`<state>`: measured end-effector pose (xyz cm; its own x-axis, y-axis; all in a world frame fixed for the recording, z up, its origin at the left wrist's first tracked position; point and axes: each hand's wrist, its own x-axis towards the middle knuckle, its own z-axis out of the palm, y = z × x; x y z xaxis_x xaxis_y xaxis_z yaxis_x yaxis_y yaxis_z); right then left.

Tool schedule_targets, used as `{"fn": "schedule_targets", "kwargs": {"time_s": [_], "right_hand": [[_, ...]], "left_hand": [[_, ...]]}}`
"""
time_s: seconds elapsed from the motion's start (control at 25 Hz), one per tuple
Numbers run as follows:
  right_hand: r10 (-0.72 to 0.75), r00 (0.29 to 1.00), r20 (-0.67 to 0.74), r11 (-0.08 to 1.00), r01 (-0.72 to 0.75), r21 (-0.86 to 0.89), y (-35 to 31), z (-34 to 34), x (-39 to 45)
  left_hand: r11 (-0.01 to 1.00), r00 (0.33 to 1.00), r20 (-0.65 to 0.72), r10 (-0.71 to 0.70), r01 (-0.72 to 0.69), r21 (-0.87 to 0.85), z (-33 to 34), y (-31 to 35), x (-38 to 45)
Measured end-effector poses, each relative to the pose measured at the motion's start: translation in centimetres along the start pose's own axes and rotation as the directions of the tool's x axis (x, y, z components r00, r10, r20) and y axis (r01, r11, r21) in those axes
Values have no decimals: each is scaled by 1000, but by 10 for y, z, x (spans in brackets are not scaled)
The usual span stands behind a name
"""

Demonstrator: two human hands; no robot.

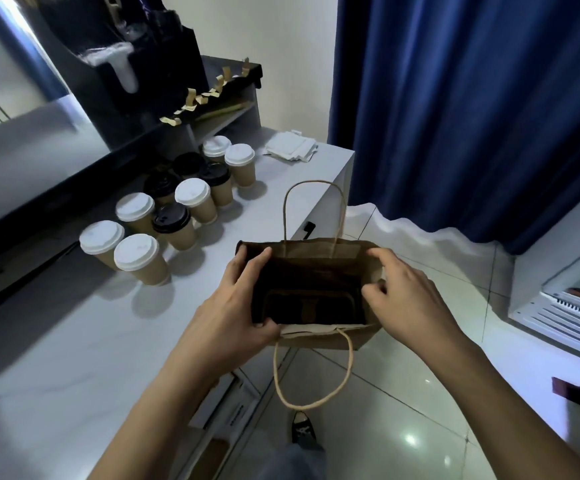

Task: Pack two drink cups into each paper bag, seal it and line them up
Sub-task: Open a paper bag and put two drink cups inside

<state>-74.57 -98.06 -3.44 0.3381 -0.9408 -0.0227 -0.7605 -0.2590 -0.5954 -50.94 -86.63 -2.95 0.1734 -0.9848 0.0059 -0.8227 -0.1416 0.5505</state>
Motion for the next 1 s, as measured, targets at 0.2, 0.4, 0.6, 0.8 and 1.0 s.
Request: {"fn": "schedule_targets", "kwargs": {"time_s": [0.2, 0.4, 0.6, 0.8, 1.0], "right_hand": [[-55, 998, 33, 998, 55, -6, -15, 4, 69], [-99, 994, 41, 995, 100, -18, -33, 16, 133], [-189, 979, 69, 981, 192, -29, -49, 31, 182], [-227, 959, 170, 971, 237, -37, -62, 41, 244], [-323, 914, 244, 940, 341, -33, -74, 52, 303]], "left_hand": [[997, 998, -16, -62, 61, -42, -11, -19, 51], [994, 992, -92, -85, 77, -82, -25, -40, 91], [982, 976, -127, -176, 165, -88, -37, -56, 115], [968, 957, -169, -237, 218, -121, -39, -64, 135], [927, 905, -217, -367, 336, -165, -35, -68, 163]]}}
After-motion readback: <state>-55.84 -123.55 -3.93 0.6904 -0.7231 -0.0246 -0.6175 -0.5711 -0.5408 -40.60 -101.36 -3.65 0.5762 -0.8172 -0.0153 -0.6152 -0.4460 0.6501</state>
